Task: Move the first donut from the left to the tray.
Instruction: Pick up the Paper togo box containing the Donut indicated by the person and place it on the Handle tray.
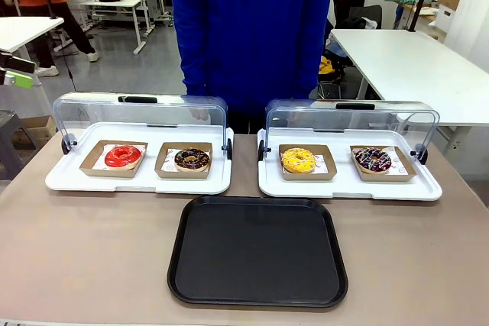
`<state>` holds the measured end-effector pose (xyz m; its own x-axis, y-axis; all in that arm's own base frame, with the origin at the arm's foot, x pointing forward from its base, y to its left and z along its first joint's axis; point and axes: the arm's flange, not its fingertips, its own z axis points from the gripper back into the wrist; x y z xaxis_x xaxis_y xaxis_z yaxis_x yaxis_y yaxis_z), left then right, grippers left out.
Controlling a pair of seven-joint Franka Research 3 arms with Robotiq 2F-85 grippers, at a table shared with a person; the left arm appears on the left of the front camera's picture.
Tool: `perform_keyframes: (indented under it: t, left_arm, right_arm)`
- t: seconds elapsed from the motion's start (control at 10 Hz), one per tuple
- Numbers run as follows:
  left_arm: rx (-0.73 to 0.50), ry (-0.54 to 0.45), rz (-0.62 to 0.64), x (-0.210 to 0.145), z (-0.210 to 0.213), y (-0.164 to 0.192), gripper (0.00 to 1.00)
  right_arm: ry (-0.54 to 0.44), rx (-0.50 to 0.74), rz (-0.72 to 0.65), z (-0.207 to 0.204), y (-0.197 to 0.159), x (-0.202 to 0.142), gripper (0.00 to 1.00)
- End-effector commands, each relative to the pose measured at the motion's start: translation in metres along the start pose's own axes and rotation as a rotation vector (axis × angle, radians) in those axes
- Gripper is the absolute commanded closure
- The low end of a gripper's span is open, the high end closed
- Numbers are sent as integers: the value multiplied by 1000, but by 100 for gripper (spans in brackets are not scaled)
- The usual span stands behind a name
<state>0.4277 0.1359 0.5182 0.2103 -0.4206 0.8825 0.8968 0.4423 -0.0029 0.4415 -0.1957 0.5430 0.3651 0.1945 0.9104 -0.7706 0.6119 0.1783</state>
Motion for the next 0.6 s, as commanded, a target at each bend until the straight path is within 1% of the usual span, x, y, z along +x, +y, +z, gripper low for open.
perform_keyframes:
  t: [0.0,0.5]
  left_arm:
    - [-5,-13,-8,1,0,0,0]
    - [-5,-13,-8,1,0,0,0]
  right_arm:
    - [-7,5,5,-1,1,1,0]
    - [-7,5,5,-1,1,1,0]
